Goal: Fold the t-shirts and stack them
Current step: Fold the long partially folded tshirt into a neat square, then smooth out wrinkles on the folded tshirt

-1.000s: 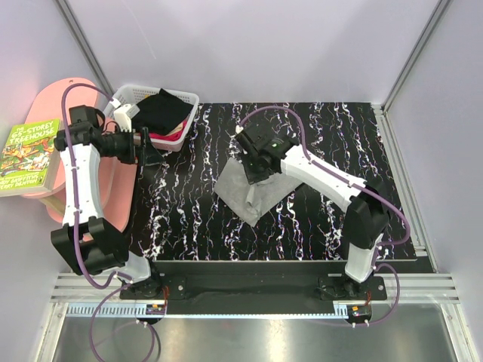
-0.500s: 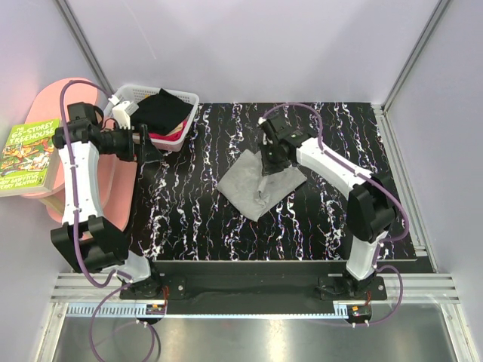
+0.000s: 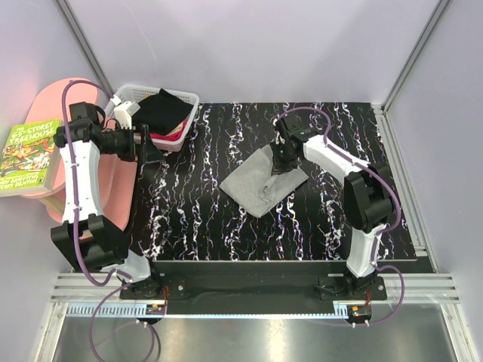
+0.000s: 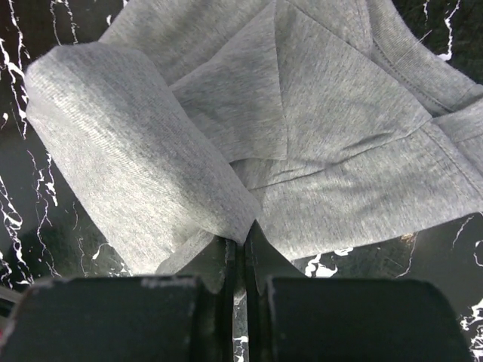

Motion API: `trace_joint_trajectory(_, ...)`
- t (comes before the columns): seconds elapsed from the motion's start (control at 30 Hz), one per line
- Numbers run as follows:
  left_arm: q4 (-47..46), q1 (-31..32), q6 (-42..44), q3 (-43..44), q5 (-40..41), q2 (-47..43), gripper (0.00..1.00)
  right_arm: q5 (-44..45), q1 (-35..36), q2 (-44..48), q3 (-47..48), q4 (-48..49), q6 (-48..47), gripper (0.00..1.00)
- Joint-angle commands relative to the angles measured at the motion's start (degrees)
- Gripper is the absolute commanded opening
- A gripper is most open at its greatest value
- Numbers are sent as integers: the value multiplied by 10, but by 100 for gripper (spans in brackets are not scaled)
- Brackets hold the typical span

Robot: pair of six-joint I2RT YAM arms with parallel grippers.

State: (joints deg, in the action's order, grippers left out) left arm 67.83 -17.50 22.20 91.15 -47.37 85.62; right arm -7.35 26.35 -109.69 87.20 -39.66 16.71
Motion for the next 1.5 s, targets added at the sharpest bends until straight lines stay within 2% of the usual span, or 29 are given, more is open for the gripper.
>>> trace_joint_trajectory(0.0, -1, 4, 0, 19, -10, 2, 91, -28, -11, -6, 42, 17, -8, 0)
trace_joint_trajectory(0.27, -2, 4, 4, 14, -14, 7, 92, -23, -16, 19, 61, -3, -18, 0)
trace_joint_trajectory(0.37, -2, 6, 5, 13, -14, 6, 91, -20, -26, 0, 67, -9, -16, 6)
trace_joint_trajectory(0.57, 3, 6, 15, 6, -7, -3, 92, -13, -55, -60, 107, -12, -20, 7)
trace_joint_trajectory(0.63, 5, 5, 20, 1, -4, -5, 92, -17, -76, -95, 132, -23, -27, 30)
trace_joint_trajectory(0.67, 7, 6, 21, -3, -4, -5, 92, -19, -83, -121, 156, -33, -27, 45)
trace_joint_trajectory(0.7, 9, 5, 22, -3, -4, -5, 92, -9, -96, -133, 172, -44, -26, 75)
trace_joint_trajectory(0.73, 10, 5, 25, -4, -3, -5, 92, 4, -102, -145, 185, -53, -18, 92)
trace_joint_trajectory(0.77, 11, 6, 26, -5, -2, -5, 92, 15, -105, -157, 201, -63, -12, 99)
trace_joint_trajectory(0.9, 18, 5, 31, -5, -1, -12, 92, 150, -109, -164, 254, -116, 14, 100)
trace_joint_trajectory(1.13, 22, 7, 35, -3, -1, -11, 92, 245, -107, -79, 265, -129, 37, 100)
trace_joint_trajectory(1.17, 23, 7, 35, -4, -2, -10, 93, 234, -105, -64, 271, -136, 37, 100)
trace_joint_trajectory(1.27, 23, 7, 34, -3, -4, -6, 93, 108, -100, -37, 265, -133, 52, 100)
trace_joint_trajectory(1.3, 23, 9, 33, -2, -4, -5, 93, -3, -97, -30, 261, -126, 54, 100)
trace_joint_trajectory(1.4, 23, 11, 33, 0, -3, -4, 93, -143, -59, 7, 204, -47, 80, 100)
trace_joint_trajectory(1.47, 23, 11, 31, 3, -2, -2, 93, -192, -46, 11, 182, -17, 97, 100)
